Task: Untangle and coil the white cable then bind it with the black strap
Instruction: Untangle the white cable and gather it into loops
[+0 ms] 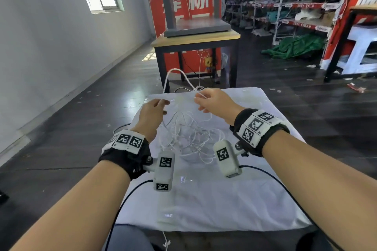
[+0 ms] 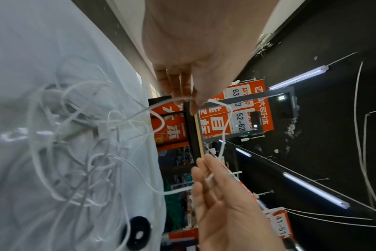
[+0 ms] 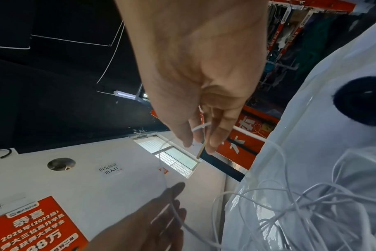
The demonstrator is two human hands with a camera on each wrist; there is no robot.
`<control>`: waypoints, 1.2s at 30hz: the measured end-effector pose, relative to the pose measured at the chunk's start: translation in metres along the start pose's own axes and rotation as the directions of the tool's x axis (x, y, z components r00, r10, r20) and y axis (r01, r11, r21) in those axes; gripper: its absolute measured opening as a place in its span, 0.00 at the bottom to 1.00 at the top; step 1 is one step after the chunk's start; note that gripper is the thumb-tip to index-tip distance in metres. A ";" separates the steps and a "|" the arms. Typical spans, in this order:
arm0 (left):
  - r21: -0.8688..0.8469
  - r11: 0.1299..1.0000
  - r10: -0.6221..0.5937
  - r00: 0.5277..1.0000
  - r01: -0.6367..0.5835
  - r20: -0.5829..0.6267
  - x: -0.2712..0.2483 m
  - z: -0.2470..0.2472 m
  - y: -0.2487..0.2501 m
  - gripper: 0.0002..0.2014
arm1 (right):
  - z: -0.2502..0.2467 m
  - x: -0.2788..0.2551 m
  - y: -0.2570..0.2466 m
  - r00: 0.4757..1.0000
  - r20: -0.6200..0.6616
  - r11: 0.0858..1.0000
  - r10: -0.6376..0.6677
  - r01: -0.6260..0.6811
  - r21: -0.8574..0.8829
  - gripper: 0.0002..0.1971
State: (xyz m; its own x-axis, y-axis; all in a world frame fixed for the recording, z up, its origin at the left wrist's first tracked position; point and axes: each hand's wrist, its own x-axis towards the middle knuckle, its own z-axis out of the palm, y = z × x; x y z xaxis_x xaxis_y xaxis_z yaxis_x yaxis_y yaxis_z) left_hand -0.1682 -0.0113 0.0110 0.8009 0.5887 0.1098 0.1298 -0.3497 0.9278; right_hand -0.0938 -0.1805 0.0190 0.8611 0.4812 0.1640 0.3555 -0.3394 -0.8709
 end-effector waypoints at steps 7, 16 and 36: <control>-0.057 0.997 0.067 0.973 -0.056 0.219 -0.004 -0.002 0.021 0.07 | -0.011 0.002 0.020 0.980 -0.198 0.995 0.002 -0.022 -0.096 0.27; -0.493 0.811 -0.074 0.891 0.315 0.448 -0.024 0.049 0.016 0.04 | -0.012 -0.032 0.037 0.977 0.211 0.990 0.036 -0.064 0.126 0.21; 0.215 0.825 0.394 0.805 -0.523 0.444 -0.007 0.076 -0.007 0.09 | -0.047 -0.047 0.054 0.923 0.385 0.583 -0.010 -0.307 0.752 0.17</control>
State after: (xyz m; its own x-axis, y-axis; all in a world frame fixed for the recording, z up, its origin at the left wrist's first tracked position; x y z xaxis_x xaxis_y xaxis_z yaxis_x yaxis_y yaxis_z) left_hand -0.1305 -0.0685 -0.0231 0.9552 0.0124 0.2956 -0.1856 -0.7532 0.6311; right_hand -0.0980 -0.2593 -0.0138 0.6514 0.7585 -0.0179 -0.3307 0.2626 -0.9064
